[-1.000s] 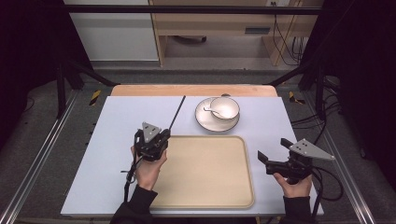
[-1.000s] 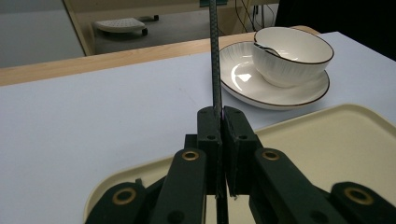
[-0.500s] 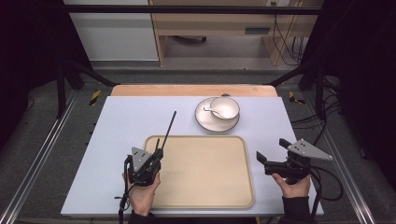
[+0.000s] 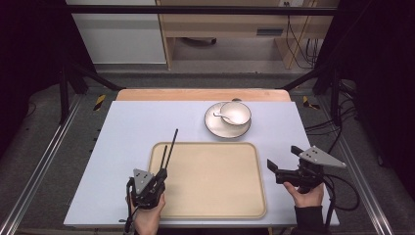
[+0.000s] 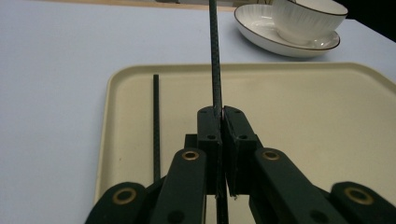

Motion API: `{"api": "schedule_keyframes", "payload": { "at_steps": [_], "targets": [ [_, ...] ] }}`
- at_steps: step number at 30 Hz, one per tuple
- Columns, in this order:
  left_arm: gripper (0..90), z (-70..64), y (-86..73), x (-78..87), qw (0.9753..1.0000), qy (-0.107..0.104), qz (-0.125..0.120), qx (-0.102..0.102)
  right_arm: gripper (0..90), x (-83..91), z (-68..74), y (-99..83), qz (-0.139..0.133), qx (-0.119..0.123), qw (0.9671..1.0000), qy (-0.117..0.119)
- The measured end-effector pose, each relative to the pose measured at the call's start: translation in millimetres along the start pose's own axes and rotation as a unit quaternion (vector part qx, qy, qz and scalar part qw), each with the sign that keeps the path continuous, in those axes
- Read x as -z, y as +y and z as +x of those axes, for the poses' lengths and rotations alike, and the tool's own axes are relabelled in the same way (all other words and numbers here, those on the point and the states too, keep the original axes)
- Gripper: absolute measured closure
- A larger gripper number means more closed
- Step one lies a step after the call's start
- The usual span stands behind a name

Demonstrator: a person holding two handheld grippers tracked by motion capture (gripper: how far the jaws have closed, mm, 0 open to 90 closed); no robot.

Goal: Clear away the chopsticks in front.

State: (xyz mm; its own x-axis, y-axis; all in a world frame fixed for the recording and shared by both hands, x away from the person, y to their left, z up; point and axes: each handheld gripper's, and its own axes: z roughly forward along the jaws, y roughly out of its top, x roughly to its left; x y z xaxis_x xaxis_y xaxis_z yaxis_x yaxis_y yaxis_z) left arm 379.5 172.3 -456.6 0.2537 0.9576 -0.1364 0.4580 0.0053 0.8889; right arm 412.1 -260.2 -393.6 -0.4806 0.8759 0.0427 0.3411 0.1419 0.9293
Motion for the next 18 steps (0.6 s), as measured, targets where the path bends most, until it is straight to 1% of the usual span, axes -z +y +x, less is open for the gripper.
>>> {"api": "schedule_keyframes", "payload": {
  "at_steps": [1, 3, 4, 5, 6, 9, 10, 14, 16, 18],
  "targets": [
    [85.4, 0.1, -2.5, 0.7, 1.0000, 0.005, 0.002, 0.001, 2.8, -0.6, 0.5, -0.2, 0.003, 0.000, 1.0000, 0.001],
    [85.4, 0.1, -3.7, 0.7, 1.0000, 0.008, 0.003, 0.002, 2.8, -1.1, 0.7, -0.2, 0.003, 0.002, 1.0000, 0.001],
    [85.4, 0.1, -5.2, 0.0, 0.9999, 0.014, 0.007, 0.000, 2.9, -1.6, 1.2, -0.2, 0.003, 0.002, 1.0000, 0.001],
    [85.4, 0.7, -7.4, -2.3, 0.9998, 0.015, 0.013, 0.002, 2.9, -1.7, 1.6, -0.1, 0.004, 0.003, 1.0000, 0.002],
    [85.4, 0.7, -7.4, -2.3, 0.9998, 0.015, 0.013, 0.002, 2.9, -1.7, 1.6, -0.1, 0.004, 0.003, 1.0000, 0.002],
    [85.4, -0.4, -12.8, -8.1, 0.9994, 0.022, 0.027, -0.001, 2.9, -1.7, 1.3, -0.3, 0.003, 0.002, 1.0000, 0.001],
    [85.4, -0.4, -12.8, -8.1, 0.9994, 0.022, 0.027, -0.001, 2.9, -1.9, 1.2, -0.3, 0.003, 0.002, 1.0000, 0.001],
    [85.4, -0.9, -15.9, -13.8, 0.9986, 0.023, 0.047, -0.003, 2.9, -2.2, 1.3, -0.5, 0.005, 0.003, 1.0000, 0.001],
    [85.4, -2.1, -17.2, -15.5, 0.9980, 0.025, 0.058, -0.008, 2.9, -2.1, 1.1, -0.5, 0.004, 0.002, 1.0000, 0.001],
    [85.4, -3.0, -17.7, -16.2, 0.9977, 0.027, 0.062, -0.010, 2.9, -1.9, 1.2, -0.5, 0.004, 0.000, 1.0000, 0.001]
  ]
}}
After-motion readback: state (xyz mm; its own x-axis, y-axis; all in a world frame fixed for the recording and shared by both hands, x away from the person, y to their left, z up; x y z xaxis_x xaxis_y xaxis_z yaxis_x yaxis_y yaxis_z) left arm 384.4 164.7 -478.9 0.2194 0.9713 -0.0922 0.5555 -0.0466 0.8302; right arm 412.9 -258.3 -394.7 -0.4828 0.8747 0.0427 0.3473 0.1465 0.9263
